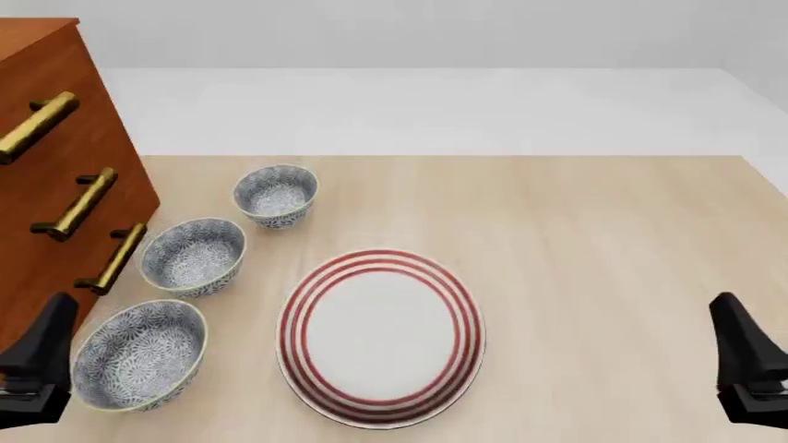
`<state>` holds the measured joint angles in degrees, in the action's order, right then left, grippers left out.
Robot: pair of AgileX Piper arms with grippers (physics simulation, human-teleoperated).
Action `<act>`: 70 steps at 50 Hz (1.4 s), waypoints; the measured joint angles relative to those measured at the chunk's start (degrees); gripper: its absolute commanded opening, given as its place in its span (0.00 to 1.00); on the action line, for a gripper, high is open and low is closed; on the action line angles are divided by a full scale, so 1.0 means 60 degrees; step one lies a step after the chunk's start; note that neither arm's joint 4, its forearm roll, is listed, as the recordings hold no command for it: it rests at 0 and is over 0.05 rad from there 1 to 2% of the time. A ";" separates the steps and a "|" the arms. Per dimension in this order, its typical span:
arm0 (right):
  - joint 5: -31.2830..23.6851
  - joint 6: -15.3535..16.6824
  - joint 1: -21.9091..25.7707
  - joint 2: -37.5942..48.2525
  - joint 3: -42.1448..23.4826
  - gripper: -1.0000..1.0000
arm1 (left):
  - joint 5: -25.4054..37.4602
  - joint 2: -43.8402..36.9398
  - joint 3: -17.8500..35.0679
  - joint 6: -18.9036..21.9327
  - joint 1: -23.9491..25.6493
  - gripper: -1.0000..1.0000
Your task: Open the top drawer of the cabinet.
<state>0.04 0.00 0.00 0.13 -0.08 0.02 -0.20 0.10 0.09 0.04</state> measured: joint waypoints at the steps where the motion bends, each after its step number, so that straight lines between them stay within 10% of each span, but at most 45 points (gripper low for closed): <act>1: 0.0001 0.0000 0.0000 0.0004 -0.0003 1.00 | 0.0001 -0.0008 0.0005 0.0007 0.0005 1.00; 29: 0.0012 -0.0001 0.0001 0.0043 -0.0026 1.00 | 0.0090 0.0001 0.0223 0.0589 -0.0032 1.00; 70: 0.0013 0.0000 0.0002 0.0045 -0.0028 1.00 | -0.0603 0.0026 0.0669 0.4787 -0.0153 1.00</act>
<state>0.11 0.00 0.02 0.40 -0.25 -3.60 -0.04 4.12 28.81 -0.87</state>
